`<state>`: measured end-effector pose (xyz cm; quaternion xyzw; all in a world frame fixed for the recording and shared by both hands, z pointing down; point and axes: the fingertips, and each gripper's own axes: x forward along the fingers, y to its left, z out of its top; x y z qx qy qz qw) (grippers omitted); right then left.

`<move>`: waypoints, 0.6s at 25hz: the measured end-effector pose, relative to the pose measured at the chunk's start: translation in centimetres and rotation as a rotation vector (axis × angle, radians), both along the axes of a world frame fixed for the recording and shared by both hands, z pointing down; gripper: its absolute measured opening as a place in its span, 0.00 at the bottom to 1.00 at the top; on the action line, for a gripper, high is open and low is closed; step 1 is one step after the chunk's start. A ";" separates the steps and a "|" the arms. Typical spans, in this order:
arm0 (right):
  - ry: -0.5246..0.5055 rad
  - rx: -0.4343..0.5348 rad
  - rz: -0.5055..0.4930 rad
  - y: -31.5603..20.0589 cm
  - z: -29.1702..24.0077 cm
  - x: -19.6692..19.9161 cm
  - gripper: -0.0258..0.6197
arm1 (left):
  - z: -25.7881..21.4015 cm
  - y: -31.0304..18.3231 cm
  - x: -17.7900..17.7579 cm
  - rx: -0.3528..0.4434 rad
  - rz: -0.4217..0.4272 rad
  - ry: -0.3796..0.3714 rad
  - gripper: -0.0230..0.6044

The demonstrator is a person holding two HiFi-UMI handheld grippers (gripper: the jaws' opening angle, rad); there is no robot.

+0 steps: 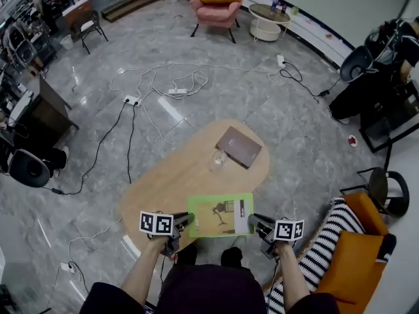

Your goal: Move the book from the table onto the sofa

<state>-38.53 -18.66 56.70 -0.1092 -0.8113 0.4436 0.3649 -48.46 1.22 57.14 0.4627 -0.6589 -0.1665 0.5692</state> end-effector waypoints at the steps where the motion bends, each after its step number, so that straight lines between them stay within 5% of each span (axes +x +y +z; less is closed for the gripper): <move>1: -0.001 0.002 0.003 0.0 0.0 0.2 0.18 | 0.0 0.0 0.2 0.001 0.004 0.000 0.17; 9: 0.002 0.019 0.047 2.0 -0.6 1.9 0.18 | -0.6 1.1 0.4 0.010 0.056 -0.021 0.17; 15: 0.001 0.023 0.185 4.1 -0.1 4.1 0.18 | -0.3 1.6 0.3 0.026 0.206 -0.027 0.17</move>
